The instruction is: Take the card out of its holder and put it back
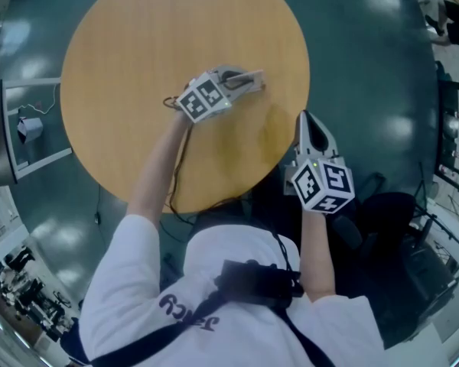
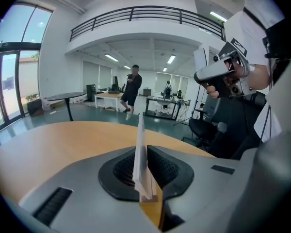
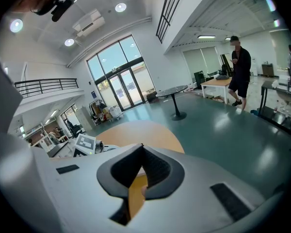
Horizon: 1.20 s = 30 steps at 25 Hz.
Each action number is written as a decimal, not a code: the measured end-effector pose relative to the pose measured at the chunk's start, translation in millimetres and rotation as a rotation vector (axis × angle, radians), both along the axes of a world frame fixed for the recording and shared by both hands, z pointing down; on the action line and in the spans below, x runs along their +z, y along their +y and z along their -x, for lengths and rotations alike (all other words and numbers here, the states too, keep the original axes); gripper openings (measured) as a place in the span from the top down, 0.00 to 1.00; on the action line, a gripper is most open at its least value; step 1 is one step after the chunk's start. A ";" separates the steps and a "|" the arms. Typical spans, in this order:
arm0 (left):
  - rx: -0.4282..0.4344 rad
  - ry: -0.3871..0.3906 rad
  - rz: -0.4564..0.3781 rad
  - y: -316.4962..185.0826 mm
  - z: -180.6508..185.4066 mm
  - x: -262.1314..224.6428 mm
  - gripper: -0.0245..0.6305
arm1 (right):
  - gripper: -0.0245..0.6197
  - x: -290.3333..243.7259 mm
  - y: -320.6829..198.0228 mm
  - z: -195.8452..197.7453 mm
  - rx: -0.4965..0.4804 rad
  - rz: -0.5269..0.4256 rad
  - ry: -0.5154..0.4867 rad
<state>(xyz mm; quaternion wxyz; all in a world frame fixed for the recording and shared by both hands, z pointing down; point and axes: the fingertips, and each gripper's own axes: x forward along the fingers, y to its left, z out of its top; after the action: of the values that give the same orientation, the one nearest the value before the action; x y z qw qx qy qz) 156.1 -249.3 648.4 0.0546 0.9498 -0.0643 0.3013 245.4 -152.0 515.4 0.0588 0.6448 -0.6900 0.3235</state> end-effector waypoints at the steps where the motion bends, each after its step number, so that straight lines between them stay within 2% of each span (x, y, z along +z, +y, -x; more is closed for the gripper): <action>1: -0.004 -0.004 0.002 -0.1 0.7 0.7 0.91 | 0.93 -1.3 0.9 -0.4 -0.001 -0.003 0.002; 5: -0.052 -0.020 0.004 -8.8 9.5 4.0 0.87 | 0.93 -5.3 0.8 2.3 -0.005 -0.018 0.012; 11: -0.153 -0.041 0.029 -19.8 37.7 5.3 0.65 | 0.93 -9.2 7.2 7.7 -0.009 -0.038 0.030; 13: -0.203 -0.040 0.027 -24.5 56.1 -1.1 0.59 | 0.93 -11.1 7.7 16.2 -0.013 -0.045 0.037; 16: -0.327 -0.009 0.015 -29.5 85.8 -16.6 0.53 | 0.93 -15.5 10.5 29.6 -0.027 -0.060 0.045; 18: -0.413 0.044 0.005 -28.2 102.0 -32.7 0.53 | 0.93 -21.8 12.3 38.9 -0.040 -0.079 0.053; 22: -0.516 0.240 -0.022 -17.8 115.1 -91.2 0.53 | 0.93 -36.4 11.5 56.1 -0.065 -0.125 0.070; 27: -0.586 0.352 -0.078 -2.2 124.4 -149.6 0.54 | 0.93 -54.4 6.1 74.3 -0.074 -0.190 0.084; 30: -0.613 0.415 -0.151 7.4 129.1 -186.6 0.54 | 0.93 -67.7 -0.6 86.3 -0.078 -0.244 0.090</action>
<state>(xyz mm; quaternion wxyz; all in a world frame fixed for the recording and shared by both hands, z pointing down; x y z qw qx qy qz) 27.0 -241.9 461.8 0.0838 0.9287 -0.3550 0.0666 159.1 -152.6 447.7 0.0235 0.6339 -0.7453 0.2053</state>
